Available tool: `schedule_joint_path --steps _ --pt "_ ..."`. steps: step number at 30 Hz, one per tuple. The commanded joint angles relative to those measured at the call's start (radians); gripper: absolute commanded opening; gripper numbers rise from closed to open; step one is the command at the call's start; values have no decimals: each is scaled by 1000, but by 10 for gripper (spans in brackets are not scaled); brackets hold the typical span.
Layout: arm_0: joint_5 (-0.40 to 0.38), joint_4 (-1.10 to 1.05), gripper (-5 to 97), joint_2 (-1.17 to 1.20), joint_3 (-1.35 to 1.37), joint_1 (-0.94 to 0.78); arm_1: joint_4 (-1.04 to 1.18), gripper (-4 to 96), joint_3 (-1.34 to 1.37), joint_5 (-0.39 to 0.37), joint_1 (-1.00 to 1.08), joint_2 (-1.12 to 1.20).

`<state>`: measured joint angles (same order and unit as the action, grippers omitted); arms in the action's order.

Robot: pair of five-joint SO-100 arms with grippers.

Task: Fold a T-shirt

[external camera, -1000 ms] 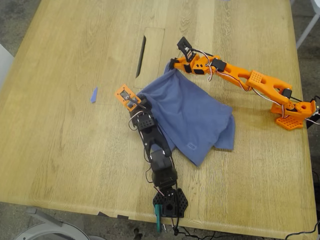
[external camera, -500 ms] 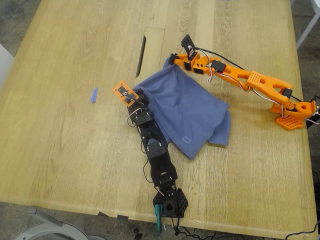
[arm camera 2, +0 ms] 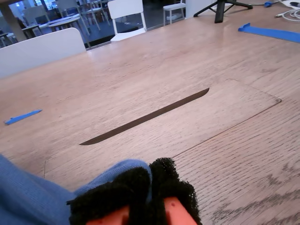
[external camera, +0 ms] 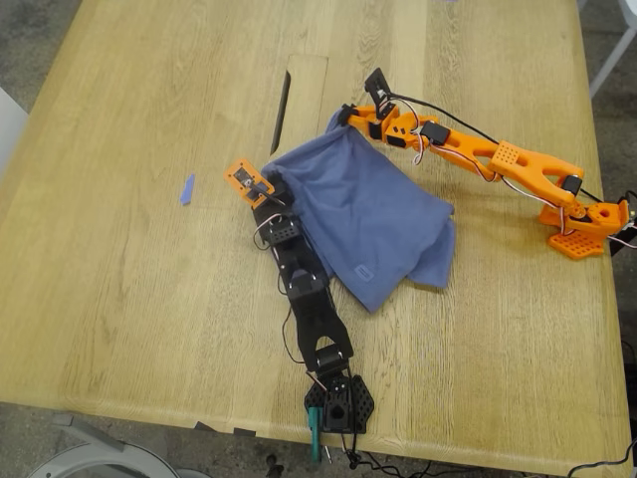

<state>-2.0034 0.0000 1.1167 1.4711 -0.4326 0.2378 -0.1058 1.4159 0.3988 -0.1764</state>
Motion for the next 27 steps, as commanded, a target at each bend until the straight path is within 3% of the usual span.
schedule_joint_path --steps 1,18,27 --pt "-2 15 -3 35 -161 -104 2 1 -34 0 64 -25" --pt "6 218 -3 -224 -583 -44 41 1 -35 0 106 -32" --pt "9 462 -3 -502 -1080 -25 60 1 -35 -3 106 -34"
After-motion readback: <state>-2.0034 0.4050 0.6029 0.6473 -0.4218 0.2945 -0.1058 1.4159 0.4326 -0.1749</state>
